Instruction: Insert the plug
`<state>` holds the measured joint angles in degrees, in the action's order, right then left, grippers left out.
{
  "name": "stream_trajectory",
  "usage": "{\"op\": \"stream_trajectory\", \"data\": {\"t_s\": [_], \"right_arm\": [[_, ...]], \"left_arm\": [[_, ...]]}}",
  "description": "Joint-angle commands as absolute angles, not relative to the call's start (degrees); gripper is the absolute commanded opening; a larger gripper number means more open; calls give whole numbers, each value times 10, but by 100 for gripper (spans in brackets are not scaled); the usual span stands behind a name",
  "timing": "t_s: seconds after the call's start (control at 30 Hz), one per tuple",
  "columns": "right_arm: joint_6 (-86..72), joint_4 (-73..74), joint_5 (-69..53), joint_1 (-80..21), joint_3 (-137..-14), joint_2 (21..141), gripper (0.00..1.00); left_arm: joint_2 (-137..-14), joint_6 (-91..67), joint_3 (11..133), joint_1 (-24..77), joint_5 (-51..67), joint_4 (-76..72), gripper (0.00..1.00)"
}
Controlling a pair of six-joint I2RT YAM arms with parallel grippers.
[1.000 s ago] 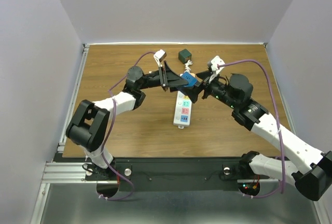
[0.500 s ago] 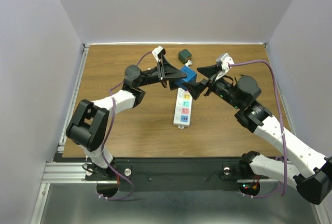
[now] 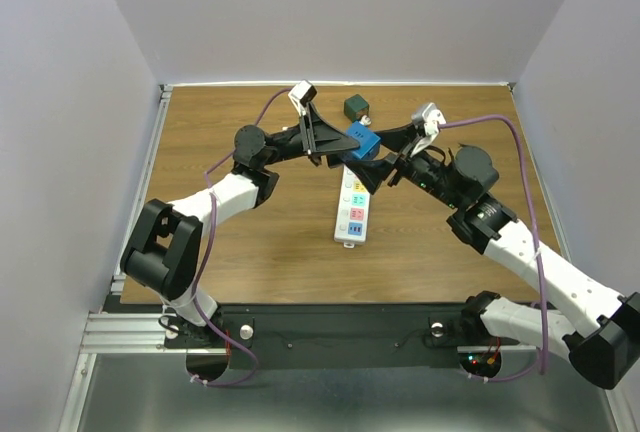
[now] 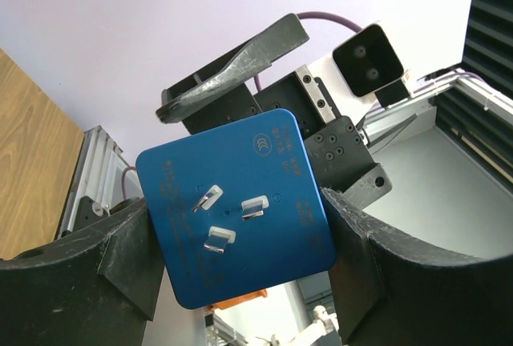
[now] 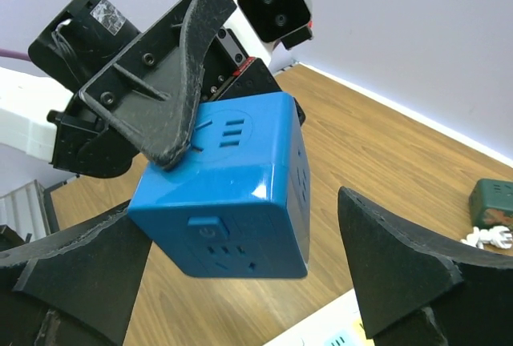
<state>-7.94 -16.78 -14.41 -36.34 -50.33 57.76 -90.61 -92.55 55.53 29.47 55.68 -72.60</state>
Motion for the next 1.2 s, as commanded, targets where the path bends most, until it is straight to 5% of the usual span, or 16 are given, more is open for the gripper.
{"op": "stream_trajectory", "data": {"t_s": [0.0,0.17,0.37,0.4,0.43,0.7,0.77,1.17], "right_arm": [[-87,-223,-160,-359,-503,584,96],[-82,-250,-156,-359,-494,579,90],[-69,-268,-154,-359,-490,582,44],[-65,-267,-154,-359,-491,583,16],[-65,-267,-149,-359,-492,583,1],[-40,-244,-106,-359,-483,570,0],[-33,-223,-95,-359,-483,564,0],[-6,-120,-19,-359,-486,508,0]], "left_arm": [[-877,-903,585,303,556,-989,0],[-879,-899,580,310,556,-985,0],[-889,-888,589,324,560,-969,0],[-893,-882,589,325,562,-962,0],[-896,-877,587,326,564,-941,7],[-860,-634,582,325,538,-658,73],[-857,-607,588,323,527,-593,97],[-838,-354,623,307,340,-262,99]]}}
